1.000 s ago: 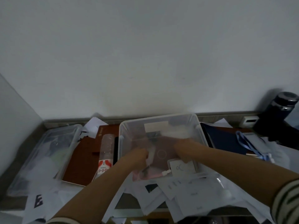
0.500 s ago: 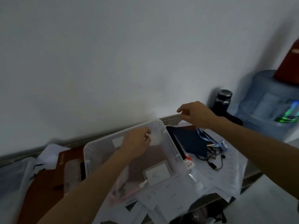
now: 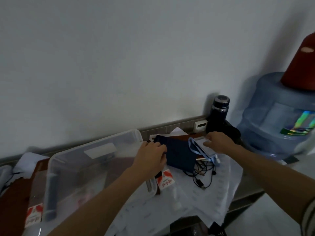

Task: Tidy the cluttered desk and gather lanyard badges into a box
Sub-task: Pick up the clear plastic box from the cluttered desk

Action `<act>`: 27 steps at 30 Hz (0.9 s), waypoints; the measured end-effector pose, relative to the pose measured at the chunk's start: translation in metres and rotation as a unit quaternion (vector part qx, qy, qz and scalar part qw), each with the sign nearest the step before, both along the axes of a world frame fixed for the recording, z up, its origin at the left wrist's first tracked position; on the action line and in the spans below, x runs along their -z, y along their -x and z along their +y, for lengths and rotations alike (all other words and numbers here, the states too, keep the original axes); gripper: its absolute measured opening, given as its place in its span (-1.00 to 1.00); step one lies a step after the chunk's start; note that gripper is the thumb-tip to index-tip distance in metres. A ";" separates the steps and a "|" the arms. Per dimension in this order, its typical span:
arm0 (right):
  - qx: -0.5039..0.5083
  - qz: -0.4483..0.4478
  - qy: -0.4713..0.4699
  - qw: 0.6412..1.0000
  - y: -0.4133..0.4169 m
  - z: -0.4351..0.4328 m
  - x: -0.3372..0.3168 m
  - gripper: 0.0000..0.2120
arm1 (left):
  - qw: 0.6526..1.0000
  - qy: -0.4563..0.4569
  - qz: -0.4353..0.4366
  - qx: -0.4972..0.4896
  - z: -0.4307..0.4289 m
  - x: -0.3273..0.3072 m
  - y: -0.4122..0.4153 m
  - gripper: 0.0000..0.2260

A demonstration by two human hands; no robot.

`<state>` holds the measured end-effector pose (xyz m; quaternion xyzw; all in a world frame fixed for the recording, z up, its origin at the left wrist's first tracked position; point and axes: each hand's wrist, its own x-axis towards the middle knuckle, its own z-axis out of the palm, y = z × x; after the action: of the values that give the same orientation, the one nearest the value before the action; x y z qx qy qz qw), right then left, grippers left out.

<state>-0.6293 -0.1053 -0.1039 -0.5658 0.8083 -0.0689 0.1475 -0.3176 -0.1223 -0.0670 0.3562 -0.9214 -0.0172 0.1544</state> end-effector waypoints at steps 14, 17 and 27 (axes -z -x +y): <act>-0.010 -0.204 0.071 0.976 0.015 -0.034 -0.013 -0.77 | 0.996 -0.002 -0.052 -0.077 0.006 0.013 0.022 -0.79; -0.007 -0.323 0.098 0.941 0.002 -0.040 -0.052 -0.76 | 0.994 -0.047 -0.016 -0.096 0.001 0.010 0.024 -0.79; -0.058 -0.638 0.104 0.761 -0.064 -0.040 -0.172 -0.81 | 0.744 -0.451 0.445 -0.212 -0.003 -0.040 0.040 -0.76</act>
<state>-0.5656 -0.1450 0.0678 -0.4488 0.4813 -0.4887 0.5728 -0.3579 -0.1258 -0.0272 0.5221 -0.5342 -0.5539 0.3677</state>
